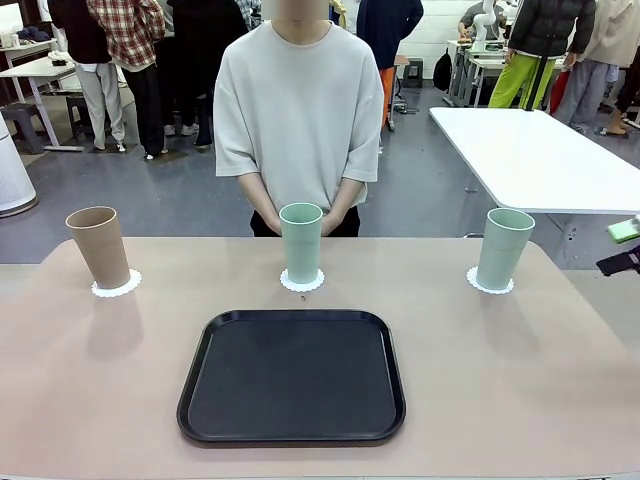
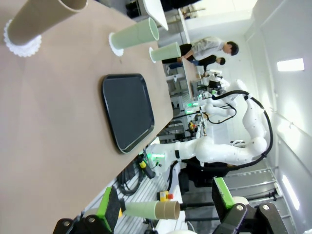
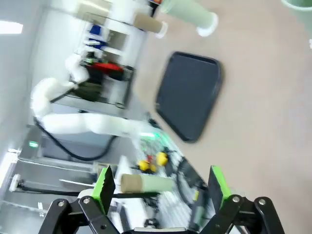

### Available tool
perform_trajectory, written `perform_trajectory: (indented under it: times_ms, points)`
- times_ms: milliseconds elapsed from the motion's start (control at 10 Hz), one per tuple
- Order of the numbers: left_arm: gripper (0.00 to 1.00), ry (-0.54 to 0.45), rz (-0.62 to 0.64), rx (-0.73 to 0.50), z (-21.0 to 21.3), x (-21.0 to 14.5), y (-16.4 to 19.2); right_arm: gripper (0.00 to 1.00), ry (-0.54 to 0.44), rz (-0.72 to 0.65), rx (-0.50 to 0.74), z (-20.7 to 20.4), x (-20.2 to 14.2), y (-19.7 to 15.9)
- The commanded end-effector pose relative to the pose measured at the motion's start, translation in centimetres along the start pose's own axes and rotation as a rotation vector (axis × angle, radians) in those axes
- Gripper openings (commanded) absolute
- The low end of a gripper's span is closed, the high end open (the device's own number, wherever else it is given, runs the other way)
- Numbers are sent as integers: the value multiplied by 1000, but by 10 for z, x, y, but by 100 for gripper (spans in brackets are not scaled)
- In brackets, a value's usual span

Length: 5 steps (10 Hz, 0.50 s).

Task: Place coasters on the table and set cups on them.
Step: Take one Reusable plastic cup from the Flat Tray and place it on a coaster set by the human.

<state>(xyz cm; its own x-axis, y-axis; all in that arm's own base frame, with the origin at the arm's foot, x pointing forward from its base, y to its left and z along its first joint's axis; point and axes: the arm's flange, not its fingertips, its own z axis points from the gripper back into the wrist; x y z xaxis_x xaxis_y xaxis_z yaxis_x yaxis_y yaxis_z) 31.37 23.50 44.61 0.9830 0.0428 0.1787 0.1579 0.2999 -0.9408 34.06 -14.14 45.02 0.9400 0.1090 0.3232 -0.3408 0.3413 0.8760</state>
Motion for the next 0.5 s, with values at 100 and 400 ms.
perform_trajectory:
  times_ms: [100, 400]
  points:
    - [100, -12, -10, -14, 1, -1, -2, 100, -159, -52, 116, 24, -28, -12]
    - [100, -12, -10, -14, 1, -1, -2, 100, -133, -81, 125, 53, -36, -22]
